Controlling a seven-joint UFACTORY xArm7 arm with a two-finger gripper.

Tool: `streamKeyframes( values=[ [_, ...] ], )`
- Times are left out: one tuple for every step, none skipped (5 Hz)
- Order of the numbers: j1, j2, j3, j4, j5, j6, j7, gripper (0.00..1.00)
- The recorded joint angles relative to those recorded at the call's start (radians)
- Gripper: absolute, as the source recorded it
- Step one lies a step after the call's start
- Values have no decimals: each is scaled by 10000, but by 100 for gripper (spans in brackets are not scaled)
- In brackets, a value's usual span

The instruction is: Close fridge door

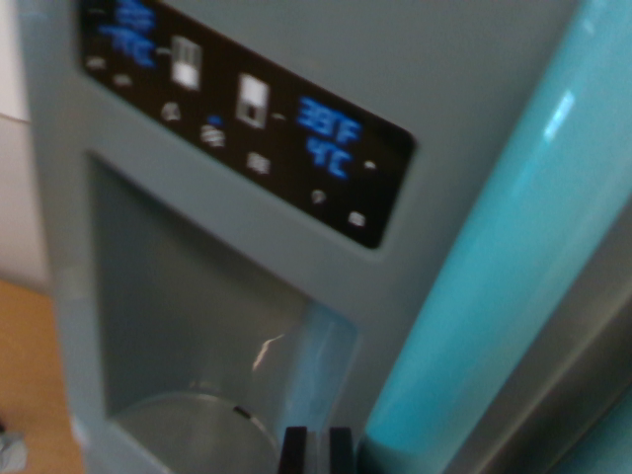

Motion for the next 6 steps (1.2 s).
streamKeyframes(
  values=[
    [-33, 323, -115, 233, 0, -131, 0, 100],
    [-33, 323, -115, 233, 0, -131, 0, 100],
    [-35, 680, -160, 533, 0, -194, 0, 100],
    [-35, 680, -160, 533, 0, -194, 0, 100],
    [-47, 952, -247, 721, 0, -197, 0, 100],
    [-47, 952, -247, 721, 0, -197, 0, 100]
  ],
)
